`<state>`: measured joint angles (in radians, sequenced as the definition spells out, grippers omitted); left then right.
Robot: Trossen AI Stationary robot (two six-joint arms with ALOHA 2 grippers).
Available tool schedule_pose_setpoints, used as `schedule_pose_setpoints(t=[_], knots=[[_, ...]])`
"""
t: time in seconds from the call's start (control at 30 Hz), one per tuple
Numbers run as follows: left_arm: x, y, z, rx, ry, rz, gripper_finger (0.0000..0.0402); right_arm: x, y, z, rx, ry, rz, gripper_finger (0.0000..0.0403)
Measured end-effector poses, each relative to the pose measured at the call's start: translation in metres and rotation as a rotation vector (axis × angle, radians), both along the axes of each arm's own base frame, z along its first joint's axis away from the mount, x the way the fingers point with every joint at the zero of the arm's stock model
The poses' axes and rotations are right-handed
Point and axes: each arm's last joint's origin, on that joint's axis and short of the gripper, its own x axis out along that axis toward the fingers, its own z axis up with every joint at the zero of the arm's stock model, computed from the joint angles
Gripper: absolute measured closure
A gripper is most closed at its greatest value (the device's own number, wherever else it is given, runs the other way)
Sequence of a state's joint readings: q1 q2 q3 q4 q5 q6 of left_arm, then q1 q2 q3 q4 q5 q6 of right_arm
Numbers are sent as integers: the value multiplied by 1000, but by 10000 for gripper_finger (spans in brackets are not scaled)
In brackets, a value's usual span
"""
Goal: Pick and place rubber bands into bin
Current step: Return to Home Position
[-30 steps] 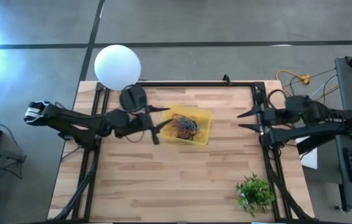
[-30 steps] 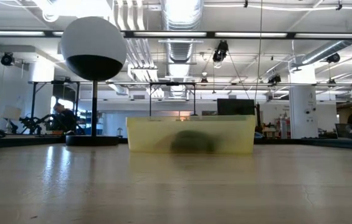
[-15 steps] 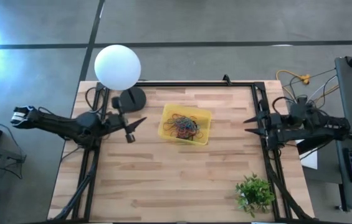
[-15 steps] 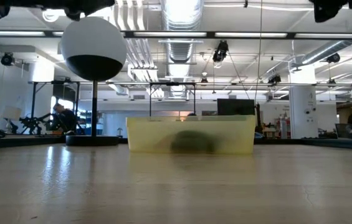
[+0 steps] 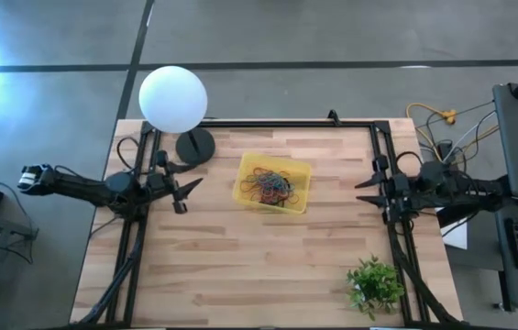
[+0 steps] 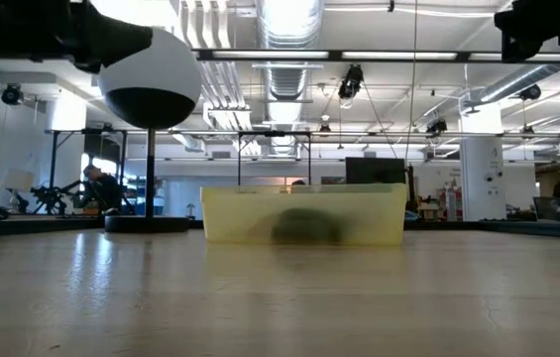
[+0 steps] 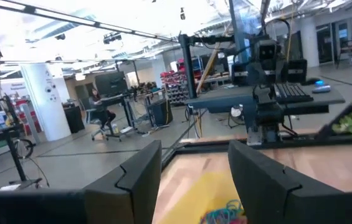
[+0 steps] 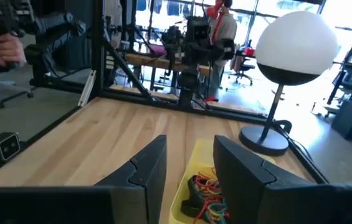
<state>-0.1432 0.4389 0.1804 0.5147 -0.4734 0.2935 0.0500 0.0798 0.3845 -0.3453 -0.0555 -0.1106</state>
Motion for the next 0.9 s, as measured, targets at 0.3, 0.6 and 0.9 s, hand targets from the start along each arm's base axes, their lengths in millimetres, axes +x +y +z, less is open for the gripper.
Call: schedule_pose_setpoints(t=[0.3, 0.6, 0.9], knots=[[-22, 1, -15, 10, -106, -79, 230, -10, -1, 1, 7, -83, -3, 285], [-31, 1, -34, 13, -120, -122, 230, -4, 0, -3, 10, -59, -3, 289], [-30, 1, -41, -14, -56, -139, 230, -2, 0, -7, 21, -46, -2, 292]])
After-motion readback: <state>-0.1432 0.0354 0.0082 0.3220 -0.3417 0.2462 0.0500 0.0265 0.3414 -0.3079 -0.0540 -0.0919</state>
